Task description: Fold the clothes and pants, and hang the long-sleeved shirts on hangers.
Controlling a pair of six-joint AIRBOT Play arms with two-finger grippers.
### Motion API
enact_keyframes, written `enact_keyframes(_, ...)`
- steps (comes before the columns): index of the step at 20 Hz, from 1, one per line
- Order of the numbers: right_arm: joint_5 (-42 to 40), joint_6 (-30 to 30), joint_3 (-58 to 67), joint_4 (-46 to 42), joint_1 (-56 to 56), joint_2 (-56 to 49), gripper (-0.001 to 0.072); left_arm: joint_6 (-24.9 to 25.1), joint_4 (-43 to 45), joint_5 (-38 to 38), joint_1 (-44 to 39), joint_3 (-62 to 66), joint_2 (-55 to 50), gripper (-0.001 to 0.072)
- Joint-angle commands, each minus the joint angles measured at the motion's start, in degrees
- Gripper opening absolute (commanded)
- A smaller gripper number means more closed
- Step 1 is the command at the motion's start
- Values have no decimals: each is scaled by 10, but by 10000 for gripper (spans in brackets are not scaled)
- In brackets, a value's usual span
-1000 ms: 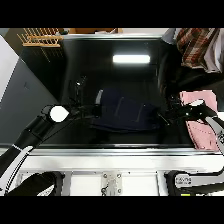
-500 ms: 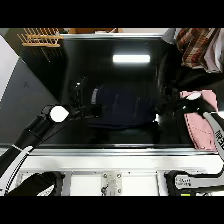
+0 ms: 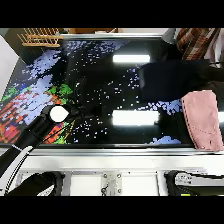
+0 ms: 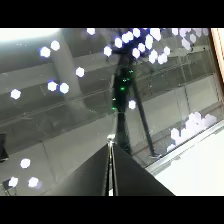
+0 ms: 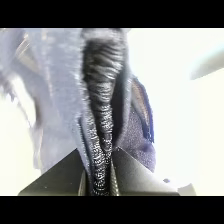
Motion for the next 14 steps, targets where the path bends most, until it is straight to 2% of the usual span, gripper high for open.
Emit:
enact_keyframes(1, -1, 114, 30, -60, -75, 12, 29, 1, 0, 0, 0, 0, 0, 7)
enact_keyframes(4, 44, 142, 30, -78, -119, 26, 29, 1, 0, 0, 0, 0, 0, 7)
enact_keyframes(8, 133, 143, 23, -144, -124, 55, 29, 1, 0, 0, 0, 0, 0, 7)
enact_keyframes(14, 214, 144, -35, -242, -125, 132, 30, 1, 0, -3, 0, 0, 0, 7)
